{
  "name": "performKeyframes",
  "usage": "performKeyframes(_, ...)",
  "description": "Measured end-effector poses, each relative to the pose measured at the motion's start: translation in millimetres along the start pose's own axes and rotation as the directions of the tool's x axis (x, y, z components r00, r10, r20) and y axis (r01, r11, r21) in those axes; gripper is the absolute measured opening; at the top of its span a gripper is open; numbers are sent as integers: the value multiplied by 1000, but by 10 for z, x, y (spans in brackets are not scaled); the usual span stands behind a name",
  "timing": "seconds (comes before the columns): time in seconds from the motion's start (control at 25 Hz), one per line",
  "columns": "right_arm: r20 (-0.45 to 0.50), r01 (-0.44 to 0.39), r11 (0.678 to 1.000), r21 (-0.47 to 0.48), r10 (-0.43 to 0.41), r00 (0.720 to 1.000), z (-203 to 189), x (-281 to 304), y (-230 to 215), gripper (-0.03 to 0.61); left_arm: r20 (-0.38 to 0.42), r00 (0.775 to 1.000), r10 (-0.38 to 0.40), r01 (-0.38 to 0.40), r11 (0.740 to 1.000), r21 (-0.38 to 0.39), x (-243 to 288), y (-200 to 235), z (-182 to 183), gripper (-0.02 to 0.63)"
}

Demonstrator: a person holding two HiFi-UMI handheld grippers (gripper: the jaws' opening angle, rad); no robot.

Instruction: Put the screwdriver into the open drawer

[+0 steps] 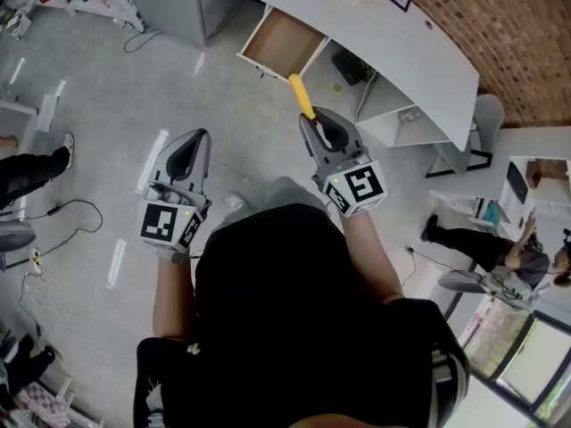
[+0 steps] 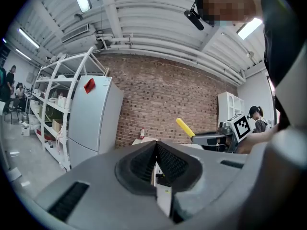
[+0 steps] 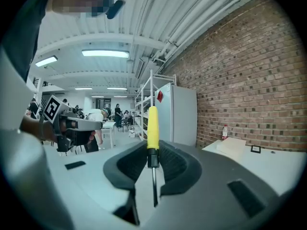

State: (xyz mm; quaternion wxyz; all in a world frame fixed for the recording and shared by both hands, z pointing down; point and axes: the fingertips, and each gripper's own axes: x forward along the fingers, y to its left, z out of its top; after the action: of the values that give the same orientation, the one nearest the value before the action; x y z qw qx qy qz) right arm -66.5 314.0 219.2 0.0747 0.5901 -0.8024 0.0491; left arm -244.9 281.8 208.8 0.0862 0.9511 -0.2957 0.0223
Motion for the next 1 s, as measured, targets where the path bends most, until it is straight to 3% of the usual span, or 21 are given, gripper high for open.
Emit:
performKeyframes(0.4,-27,24,998,59,-22,999,-175,468,-680,84,-45,999,11,-12,1000,-19,751,279,-76,3)
performKeyframes(0.72,-61,-21,997,75,25,998,-204,1108,-1658,84,-85,996,40,-44,998,-42,1882,578,-16,3)
performKeyframes(1.0,-127,-74,990,119,90,988,-474,1540,-2400,84,-155,983,94,-102,994,-43,2716,670,-127,3)
